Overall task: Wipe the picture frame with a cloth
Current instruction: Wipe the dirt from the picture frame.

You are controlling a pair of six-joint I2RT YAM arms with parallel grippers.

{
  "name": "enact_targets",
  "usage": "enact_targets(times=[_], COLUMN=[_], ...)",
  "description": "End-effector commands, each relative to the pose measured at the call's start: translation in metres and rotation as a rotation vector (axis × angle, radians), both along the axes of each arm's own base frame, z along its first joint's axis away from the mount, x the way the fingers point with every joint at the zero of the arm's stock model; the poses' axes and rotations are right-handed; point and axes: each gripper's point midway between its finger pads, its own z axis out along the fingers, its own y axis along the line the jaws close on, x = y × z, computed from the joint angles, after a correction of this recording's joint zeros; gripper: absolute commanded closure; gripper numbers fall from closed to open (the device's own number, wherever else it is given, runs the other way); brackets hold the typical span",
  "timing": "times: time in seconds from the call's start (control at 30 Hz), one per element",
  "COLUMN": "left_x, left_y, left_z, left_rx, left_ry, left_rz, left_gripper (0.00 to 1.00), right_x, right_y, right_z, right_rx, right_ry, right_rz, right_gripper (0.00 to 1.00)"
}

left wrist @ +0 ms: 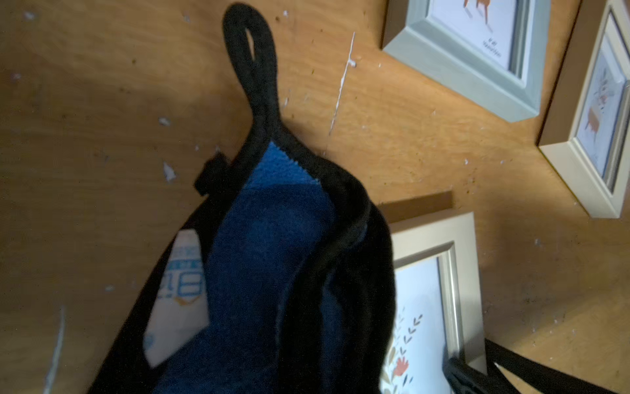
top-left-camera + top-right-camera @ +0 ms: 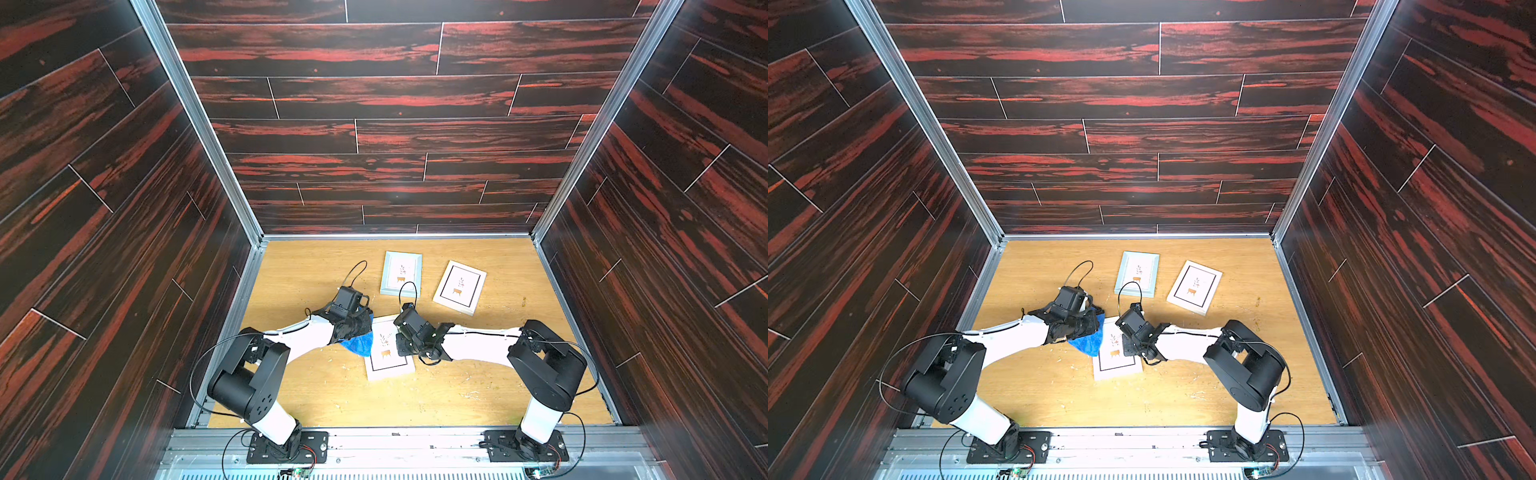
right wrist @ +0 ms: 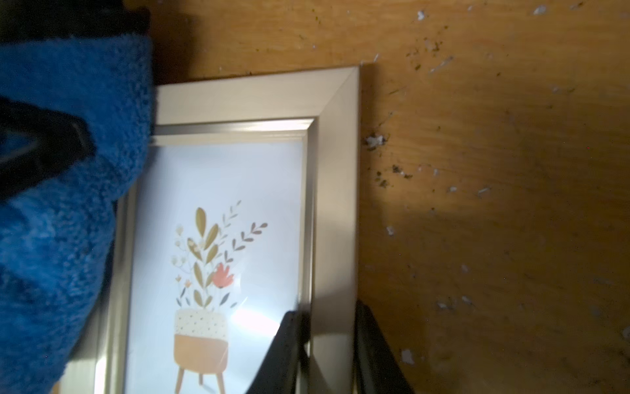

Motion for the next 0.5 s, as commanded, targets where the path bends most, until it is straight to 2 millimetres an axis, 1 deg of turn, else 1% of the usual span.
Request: enact_targets(times=[0.0, 0.03, 0.07, 0.1, 0.2, 0.33, 0.4, 0.47], left_x=[-0.058, -0.066, -0.069, -0.068, -0.044, -0.001, 0.008, 0.004], left_y=[-0.005, -0.008, -0.009, -0.008, 0.002, 0.011, 0.014, 0.01], left_z=[-0.018, -0.021, -0.025, -0.027, -0.025, -0.018, -0.016, -0.014], left_rx=[0.034, 0.028, 0.023, 0.029, 0.07, 0.07, 0.1, 0.106], left_ry=[0.143, 0.16, 0.175, 0.176, 0.149, 0.113, 0.115, 0.126], left_rz=[-0.032, -0.032, -0.029, -0.022, 0.015, 0.039, 0.033, 0.008], left_gripper=[1.0, 1.0, 1.0, 1.0, 1.0, 1.0, 1.0, 1.0], right_x=[0.001, 0.001, 0.001, 0.0, -0.001, -0.004, -0.004, -0.005], right_y=[-0.013, -0.011, -0.01, -0.009, -0.008, -0.009, -0.01, -0.01], right_z=[-0.014, -0.016, -0.016, -0.016, -0.016, -0.014, -0.015, -0.017], right_rx=[-0.065, -0.06, -0.057, -0.057, -0.056, -0.047, -0.042, -0.04], right_ry=[0.018, 0.022, 0.025, 0.025, 0.026, 0.023, 0.025, 0.029], right_rz=[-0.053, -0.054, -0.054, -0.054, -0.061, -0.071, -0.081, -0.087], right_gripper=[0.92, 0.93, 0.94, 0.95, 0.97, 0.98, 0.99, 0.99])
